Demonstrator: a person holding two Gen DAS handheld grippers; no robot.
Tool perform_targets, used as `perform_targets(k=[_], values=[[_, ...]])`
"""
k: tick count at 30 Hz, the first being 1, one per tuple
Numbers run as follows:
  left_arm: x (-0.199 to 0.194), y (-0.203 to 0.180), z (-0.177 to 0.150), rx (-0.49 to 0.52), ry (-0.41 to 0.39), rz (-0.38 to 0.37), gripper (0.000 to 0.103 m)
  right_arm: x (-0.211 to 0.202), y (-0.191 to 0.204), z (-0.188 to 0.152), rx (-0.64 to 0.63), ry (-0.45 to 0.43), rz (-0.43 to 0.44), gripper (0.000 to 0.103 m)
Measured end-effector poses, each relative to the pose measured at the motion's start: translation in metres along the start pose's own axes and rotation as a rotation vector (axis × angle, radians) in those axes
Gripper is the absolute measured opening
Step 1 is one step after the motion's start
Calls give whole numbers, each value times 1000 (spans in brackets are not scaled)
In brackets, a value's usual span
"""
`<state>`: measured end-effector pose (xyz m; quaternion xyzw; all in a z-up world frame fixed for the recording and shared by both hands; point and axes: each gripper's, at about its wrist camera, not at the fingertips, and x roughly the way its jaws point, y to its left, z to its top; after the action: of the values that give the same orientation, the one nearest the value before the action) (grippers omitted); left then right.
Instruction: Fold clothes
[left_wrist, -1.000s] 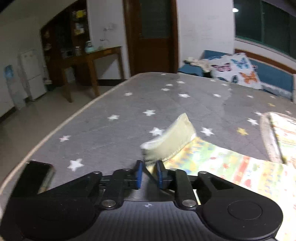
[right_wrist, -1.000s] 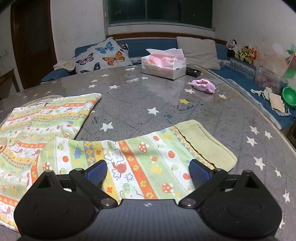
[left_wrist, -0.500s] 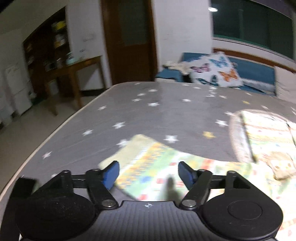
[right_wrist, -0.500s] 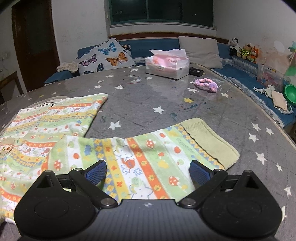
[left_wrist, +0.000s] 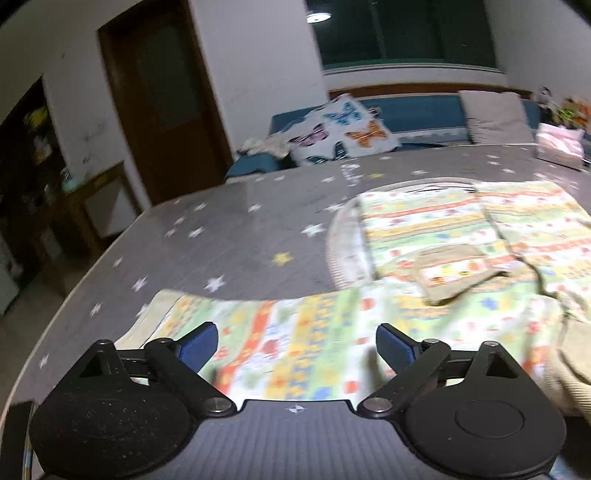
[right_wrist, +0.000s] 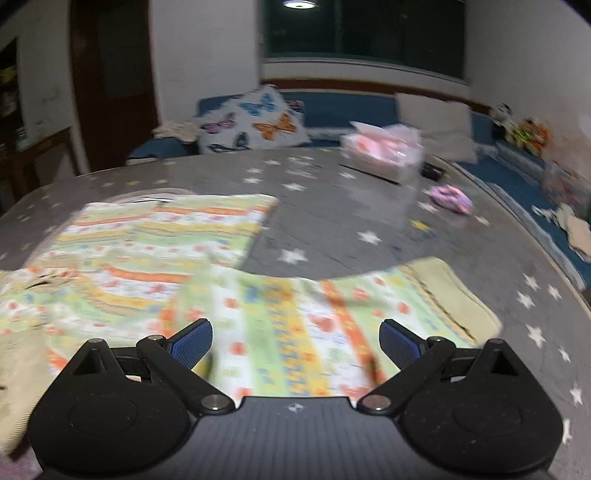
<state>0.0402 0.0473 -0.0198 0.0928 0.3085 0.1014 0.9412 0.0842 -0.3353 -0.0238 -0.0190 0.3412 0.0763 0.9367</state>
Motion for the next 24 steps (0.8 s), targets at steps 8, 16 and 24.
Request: perform_targets(k=[8, 16, 24], values=[[-7, -46, 0, 137, -52, -82, 95, -3, 59, 8, -162, -14, 131, 97], [-12, -77, -9, 262, -80, -155, 95, 11, 104, 8, -315, -33, 141, 95], [-21, -78, -19, 322, -105, -190, 95, 23, 87, -9, -289, 58, 122, 94]])
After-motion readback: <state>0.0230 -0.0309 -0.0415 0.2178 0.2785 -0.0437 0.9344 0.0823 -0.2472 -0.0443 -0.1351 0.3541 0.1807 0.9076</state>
